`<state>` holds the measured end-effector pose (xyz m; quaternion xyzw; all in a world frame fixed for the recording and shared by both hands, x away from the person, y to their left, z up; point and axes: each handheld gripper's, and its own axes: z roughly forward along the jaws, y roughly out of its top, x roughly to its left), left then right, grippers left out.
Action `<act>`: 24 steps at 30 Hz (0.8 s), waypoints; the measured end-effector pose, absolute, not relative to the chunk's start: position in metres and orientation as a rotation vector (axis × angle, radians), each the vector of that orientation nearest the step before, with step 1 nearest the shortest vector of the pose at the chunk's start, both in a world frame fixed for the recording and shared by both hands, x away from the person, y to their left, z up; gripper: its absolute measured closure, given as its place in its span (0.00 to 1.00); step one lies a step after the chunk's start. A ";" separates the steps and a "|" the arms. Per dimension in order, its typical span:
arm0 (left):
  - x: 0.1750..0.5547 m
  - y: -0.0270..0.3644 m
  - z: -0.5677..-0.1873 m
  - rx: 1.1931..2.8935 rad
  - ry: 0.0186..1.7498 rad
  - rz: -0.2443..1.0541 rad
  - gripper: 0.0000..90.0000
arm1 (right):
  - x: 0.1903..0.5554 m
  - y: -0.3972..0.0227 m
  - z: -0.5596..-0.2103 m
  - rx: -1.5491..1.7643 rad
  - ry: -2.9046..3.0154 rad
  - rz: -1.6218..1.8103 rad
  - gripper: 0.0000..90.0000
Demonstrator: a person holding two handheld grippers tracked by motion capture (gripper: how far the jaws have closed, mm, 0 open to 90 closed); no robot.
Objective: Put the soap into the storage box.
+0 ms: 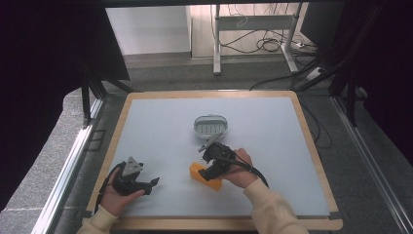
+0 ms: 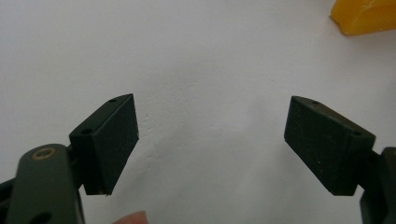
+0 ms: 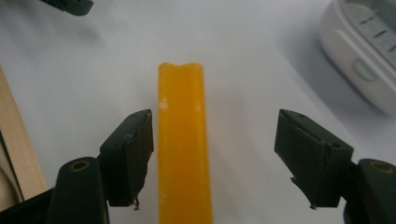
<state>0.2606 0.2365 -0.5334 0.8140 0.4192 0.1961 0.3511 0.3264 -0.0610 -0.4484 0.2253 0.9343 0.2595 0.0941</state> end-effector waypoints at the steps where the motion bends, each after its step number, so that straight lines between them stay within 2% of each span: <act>1: 0.261 0.237 -0.533 2.108 1.085 0.508 0.20 | 0.326 -0.058 -0.450 0.661 2.779 0.758 0.32; 17: 0.261 0.237 -0.534 2.118 1.083 0.506 0.20 | 0.331 -0.042 -0.476 0.667 2.888 0.573 0.48; 24: 0.261 0.237 -0.534 2.113 1.085 0.505 0.20 | 0.329 -0.034 -0.490 0.646 2.926 0.475 0.67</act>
